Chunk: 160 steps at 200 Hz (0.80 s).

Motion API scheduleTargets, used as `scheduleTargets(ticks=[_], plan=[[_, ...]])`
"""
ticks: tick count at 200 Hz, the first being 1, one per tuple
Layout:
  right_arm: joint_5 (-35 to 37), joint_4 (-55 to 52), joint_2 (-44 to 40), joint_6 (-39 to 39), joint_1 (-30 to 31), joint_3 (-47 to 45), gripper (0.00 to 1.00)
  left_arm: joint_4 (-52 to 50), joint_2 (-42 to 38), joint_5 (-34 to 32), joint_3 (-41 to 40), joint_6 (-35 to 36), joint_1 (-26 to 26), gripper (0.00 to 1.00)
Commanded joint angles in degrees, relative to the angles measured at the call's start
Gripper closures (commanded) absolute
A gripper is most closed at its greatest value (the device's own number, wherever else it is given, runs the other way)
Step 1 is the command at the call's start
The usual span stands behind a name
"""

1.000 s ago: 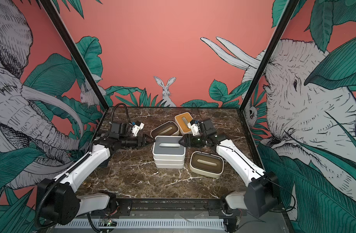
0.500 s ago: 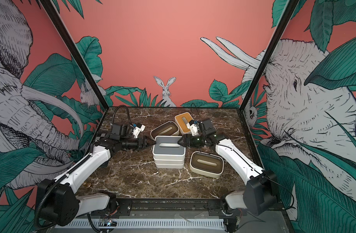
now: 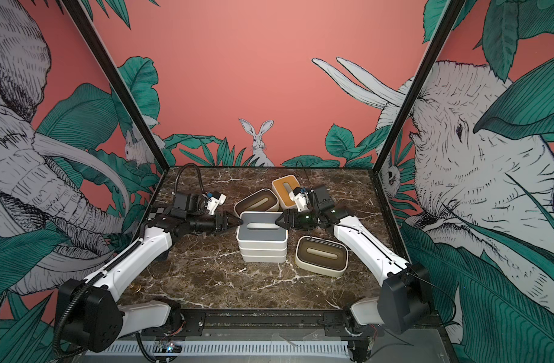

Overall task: Stack the tissue boxes
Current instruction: Place the tissue box at the tissue box.

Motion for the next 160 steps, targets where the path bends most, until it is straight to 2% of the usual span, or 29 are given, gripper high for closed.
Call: scheduleTargets(ticks=[1, 122, 160], plan=[[-0.81, 1.25, 0.75, 0.04, 0.51, 1.04, 0.34, -0.93, -0.88, 0.23, 1.43, 0.78, -0.25, 0.32], [4.61, -3.38, -1.21, -2.88, 0.2, 2.5, 0.32, -4.94, -0.05, -1.65, 5.32, 4.43, -0.31, 0.32], [9.8, -4.87, -5.63, -4.66, -2.23, 2.45, 0.21, -10.49, -2.34, -7.71, 8.01, 9.12, -0.3, 0.31]])
